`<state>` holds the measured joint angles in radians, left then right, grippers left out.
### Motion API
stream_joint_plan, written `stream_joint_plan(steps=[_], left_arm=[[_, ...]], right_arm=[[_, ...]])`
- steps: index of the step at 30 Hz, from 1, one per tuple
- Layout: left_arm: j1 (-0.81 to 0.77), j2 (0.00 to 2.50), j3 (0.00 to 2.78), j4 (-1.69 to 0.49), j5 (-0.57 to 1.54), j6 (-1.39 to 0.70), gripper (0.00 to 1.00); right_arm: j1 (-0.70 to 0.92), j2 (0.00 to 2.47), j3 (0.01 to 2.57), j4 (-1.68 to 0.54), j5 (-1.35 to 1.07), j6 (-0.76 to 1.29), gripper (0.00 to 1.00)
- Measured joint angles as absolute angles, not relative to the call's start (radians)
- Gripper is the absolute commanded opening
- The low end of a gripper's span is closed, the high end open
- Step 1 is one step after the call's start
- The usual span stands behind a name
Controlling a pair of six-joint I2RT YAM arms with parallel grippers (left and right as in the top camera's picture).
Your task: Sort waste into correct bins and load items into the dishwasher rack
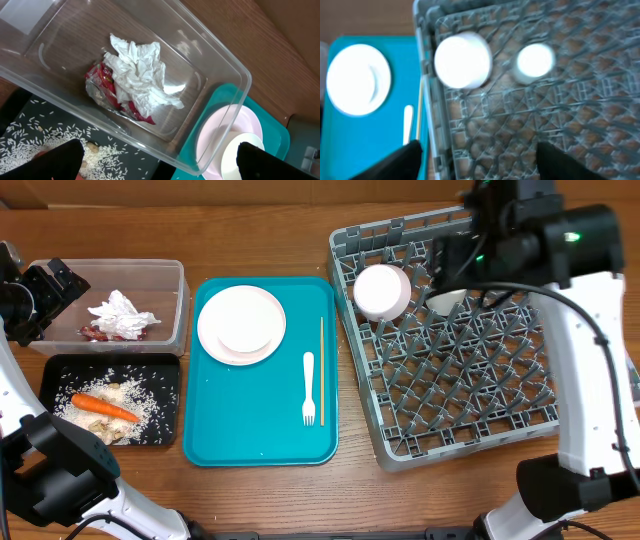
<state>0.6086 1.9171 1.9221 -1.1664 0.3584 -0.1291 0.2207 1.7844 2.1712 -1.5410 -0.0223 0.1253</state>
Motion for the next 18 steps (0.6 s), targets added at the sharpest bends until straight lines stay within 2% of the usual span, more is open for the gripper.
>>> stream_joint_plan(steps=[10,18], left_arm=[[0.609,1.917,1.922,-1.166,0.358,-0.129,1.0],[0.609,1.917,1.922,-1.166,0.358,-0.129,1.0]], right_arm=[[0.389,1.803,1.725,-1.254,-0.081,0.154,0.69],[0.465,1.81,1.565,-1.061,-0.101,0.157,0.69]])
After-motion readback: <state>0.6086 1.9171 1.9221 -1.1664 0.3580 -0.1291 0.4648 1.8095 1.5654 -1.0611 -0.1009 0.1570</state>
